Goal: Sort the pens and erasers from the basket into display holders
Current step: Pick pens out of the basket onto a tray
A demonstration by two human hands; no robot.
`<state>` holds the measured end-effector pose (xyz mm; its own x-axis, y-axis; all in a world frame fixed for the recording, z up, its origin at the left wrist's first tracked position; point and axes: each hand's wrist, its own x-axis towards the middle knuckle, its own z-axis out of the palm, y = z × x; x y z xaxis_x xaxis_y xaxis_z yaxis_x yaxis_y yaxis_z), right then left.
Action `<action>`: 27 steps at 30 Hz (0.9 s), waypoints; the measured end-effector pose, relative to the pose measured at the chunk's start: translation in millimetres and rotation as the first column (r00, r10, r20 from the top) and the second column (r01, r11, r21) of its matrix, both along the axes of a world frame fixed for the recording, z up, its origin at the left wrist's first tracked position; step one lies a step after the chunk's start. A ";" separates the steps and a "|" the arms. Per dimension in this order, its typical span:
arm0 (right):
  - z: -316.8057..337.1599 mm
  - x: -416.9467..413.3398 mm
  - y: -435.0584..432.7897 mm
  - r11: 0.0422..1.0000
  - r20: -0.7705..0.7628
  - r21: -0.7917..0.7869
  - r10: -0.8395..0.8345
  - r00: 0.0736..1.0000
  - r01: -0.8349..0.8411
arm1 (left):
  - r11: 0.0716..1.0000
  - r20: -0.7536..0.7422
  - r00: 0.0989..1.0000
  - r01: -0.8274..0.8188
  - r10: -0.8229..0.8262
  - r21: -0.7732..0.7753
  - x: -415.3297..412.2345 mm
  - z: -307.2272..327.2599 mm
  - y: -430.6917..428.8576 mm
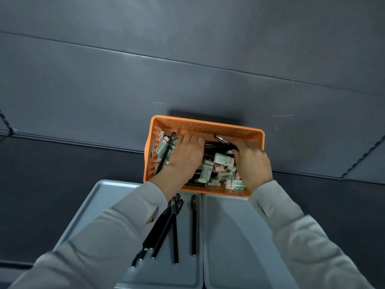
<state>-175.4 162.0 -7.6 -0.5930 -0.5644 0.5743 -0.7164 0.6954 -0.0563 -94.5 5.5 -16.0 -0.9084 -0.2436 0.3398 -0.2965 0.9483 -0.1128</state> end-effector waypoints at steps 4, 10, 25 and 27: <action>-6.6 -13.0 -7.8 0.993 -0.024 0.069 0.098 0.995 -0.096 | 0.994 -0.033 0.999 0.021 -0.025 -0.103 21.0 9.3 -7.8; -4.9 -19.1 -27.0 0.944 0.131 0.286 0.130 0.983 -0.163 | 0.992 0.027 0.992 -0.127 0.127 0.010 60.4 14.8 -19.3; -3.9 -15.4 -47.3 0.908 -0.068 0.417 0.070 0.995 -0.036 | 0.619 0.042 0.999 -0.025 -0.014 0.785 84.1 11.9 -28.2; -2.7 -13.7 -41.8 0.922 -0.093 0.382 0.102 0.990 -0.059 | 0.619 0.023 0.999 -0.004 -0.023 0.786 90.4 10.9 -29.9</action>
<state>-189.0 120.2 -10.3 -0.4824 -0.7953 0.3672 -0.7576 0.5892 0.2808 -4.2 -24.5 -5.1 -0.9180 -0.3967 -0.0022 -0.2963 0.6820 0.6686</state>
